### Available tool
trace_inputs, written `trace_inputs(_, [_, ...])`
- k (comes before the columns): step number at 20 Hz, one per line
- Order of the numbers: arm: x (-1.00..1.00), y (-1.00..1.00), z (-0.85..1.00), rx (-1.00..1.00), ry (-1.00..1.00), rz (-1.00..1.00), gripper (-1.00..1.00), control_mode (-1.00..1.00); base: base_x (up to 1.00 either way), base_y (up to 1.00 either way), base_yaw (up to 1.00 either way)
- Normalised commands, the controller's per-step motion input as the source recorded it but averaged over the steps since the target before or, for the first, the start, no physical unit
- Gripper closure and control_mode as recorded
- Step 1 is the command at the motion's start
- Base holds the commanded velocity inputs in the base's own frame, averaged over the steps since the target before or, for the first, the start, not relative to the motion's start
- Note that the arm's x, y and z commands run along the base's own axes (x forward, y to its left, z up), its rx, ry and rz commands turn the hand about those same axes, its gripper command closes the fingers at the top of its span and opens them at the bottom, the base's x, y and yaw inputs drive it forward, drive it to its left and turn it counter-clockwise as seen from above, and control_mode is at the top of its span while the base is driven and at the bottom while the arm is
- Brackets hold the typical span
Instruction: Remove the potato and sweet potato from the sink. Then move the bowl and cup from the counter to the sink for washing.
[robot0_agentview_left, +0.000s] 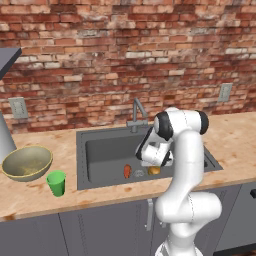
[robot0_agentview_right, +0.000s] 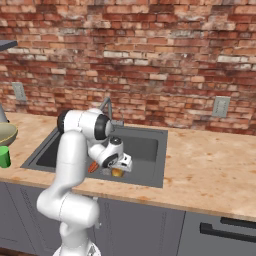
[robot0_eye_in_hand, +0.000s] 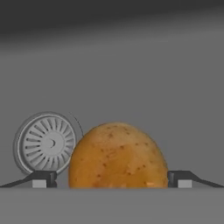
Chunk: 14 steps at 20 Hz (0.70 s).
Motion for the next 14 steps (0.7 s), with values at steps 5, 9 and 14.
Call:
trace_inputs(5, [0.00, 0.00, -0.06, 0.00, -0.03, 0.00, -1.00, -1.00, 0.00, 0.00, 0.00])
trace_inputs(9, [0.00, 0.00, -0.08, -0.02, -0.02, 0.00, -1.00, -1.00, 0.00, 0.00, 0.00])
trace_inputs(14, [0.02, 0.00, -0.09, -0.02, 0.00, 0.00, -1.00, -1.00, 0.00, 0.00, 0.00])
